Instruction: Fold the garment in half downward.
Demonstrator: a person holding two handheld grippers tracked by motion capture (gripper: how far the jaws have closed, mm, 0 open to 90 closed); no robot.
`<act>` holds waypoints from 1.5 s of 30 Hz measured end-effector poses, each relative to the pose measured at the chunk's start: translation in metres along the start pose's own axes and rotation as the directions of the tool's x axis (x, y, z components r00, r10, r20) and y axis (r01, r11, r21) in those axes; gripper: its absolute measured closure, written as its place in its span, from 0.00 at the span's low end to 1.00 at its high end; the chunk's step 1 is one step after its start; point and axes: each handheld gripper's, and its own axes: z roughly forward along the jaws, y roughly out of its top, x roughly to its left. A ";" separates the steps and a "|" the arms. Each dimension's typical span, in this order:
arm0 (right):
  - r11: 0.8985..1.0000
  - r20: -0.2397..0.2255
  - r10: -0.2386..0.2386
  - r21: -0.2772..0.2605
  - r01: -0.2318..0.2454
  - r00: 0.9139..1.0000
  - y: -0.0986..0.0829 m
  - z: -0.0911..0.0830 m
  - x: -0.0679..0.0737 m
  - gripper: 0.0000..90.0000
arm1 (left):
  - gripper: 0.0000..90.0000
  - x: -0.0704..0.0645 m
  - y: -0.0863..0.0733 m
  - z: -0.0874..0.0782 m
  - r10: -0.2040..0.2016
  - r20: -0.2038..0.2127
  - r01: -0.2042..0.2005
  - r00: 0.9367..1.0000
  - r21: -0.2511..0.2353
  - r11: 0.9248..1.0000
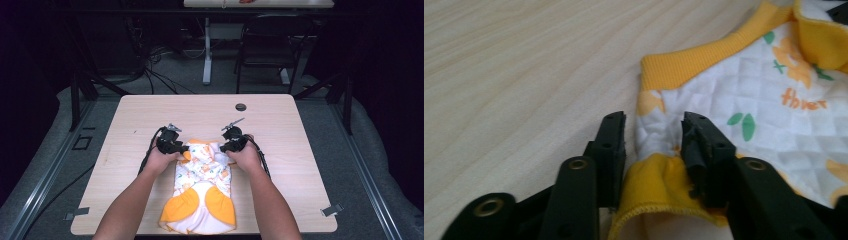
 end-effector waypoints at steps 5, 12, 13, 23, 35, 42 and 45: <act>1.000 -0.030 0.017 0.003 -0.017 0.999 -0.001 0.000 0.000 0.91 | 0.82 0.000 -0.001 0.000 -0.015 0.020 0.015 1.000 -0.007 1.000; 1.000 -0.025 0.017 0.020 -0.017 1.000 0.002 -0.001 0.004 0.96 | 0.92 -0.006 0.001 -0.001 0.005 0.014 -0.005 1.000 0.013 1.000; 1.000 -0.021 0.005 0.030 -0.004 1.000 0.003 -0.002 0.005 0.96 | 0.93 -0.005 0.002 -0.002 0.010 0.013 -0.011 1.000 0.022 1.000; 0.999 -0.023 -0.038 -0.015 0.038 0.999 0.008 -0.021 0.007 0.97 | 0.94 -0.005 0.014 -0.021 0.017 0.009 -0.017 1.000 -0.008 1.000; 0.990 0.003 -0.124 -0.070 0.124 0.992 0.020 -0.049 0.012 0.97 | 0.94 -0.008 0.028 -0.047 0.054 -0.004 -0.054 0.999 -0.060 0.997; 0.981 0.027 -0.163 -0.099 0.165 0.986 0.034 -0.066 0.018 0.97 | 0.94 -0.006 0.038 -0.066 0.054 -0.018 -0.056 0.998 -0.107 0.993; 0.978 0.040 -0.175 -0.104 0.179 0.984 0.040 -0.072 0.021 0.97 | 0.94 -0.006 0.042 -0.072 0.062 -0.028 -0.065 0.998 -0.126 0.990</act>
